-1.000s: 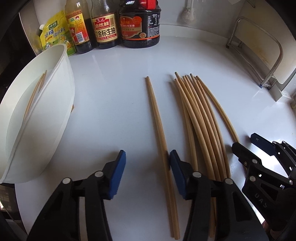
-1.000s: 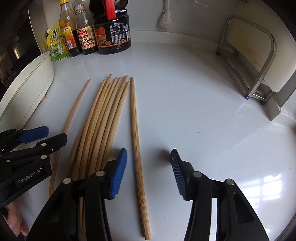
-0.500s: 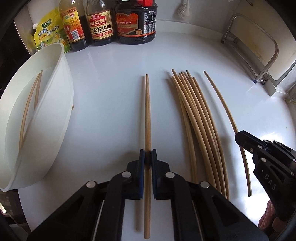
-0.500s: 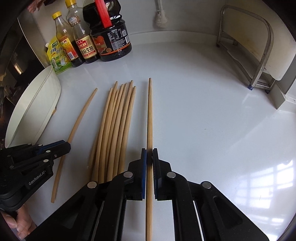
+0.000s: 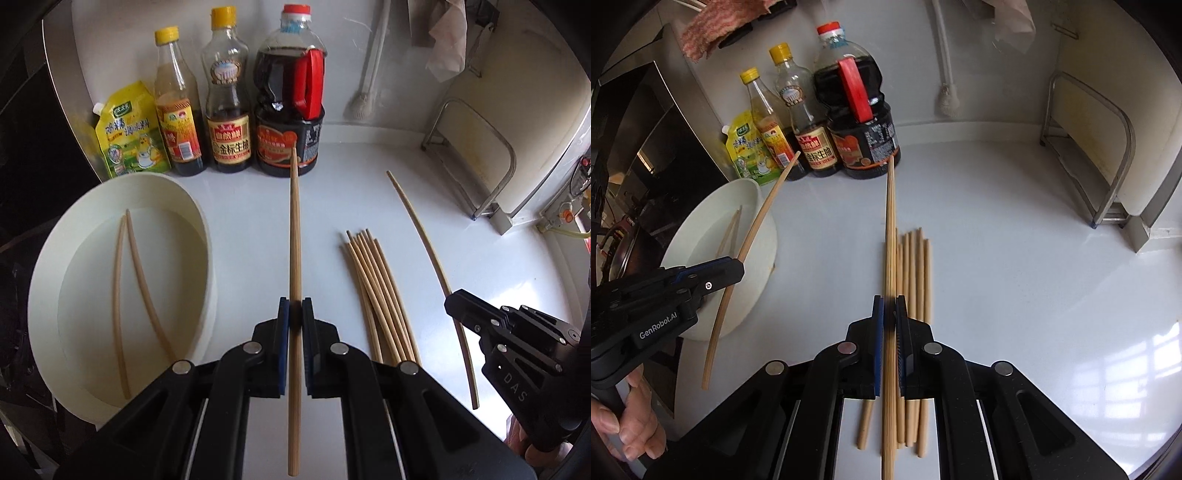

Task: Organize utensils
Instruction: 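Lift both held chopsticks and carry them over the white basin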

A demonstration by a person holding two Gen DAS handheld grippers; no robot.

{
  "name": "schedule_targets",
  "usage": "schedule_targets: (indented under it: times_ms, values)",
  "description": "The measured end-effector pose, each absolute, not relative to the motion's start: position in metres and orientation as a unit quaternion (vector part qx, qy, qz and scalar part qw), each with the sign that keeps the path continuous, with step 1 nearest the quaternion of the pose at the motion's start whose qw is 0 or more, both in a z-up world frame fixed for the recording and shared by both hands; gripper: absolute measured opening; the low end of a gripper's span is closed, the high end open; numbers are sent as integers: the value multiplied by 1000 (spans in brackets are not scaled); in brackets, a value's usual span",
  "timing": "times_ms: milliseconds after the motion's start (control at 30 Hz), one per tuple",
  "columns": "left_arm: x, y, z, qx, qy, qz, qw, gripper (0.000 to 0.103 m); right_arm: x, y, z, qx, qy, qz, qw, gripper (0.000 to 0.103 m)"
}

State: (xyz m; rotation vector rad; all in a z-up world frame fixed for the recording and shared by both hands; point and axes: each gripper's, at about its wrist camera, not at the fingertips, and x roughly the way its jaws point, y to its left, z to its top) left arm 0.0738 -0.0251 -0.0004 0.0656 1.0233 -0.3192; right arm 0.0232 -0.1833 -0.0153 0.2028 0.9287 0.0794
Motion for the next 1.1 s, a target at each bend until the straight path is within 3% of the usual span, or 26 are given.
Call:
schedule_targets:
  times_ms: [200,433,1100]
  values:
    - [92,13,43,33,458,-147,876,7,43,-143,13,96,422,60,899,6]
    - [104,73,47,23,448,-120,885,7,72,-84,24,85,419,96,899,6]
    - [150,173,-24,17,507,-80,858,7,151,45,-20,64,491,166,853,6]
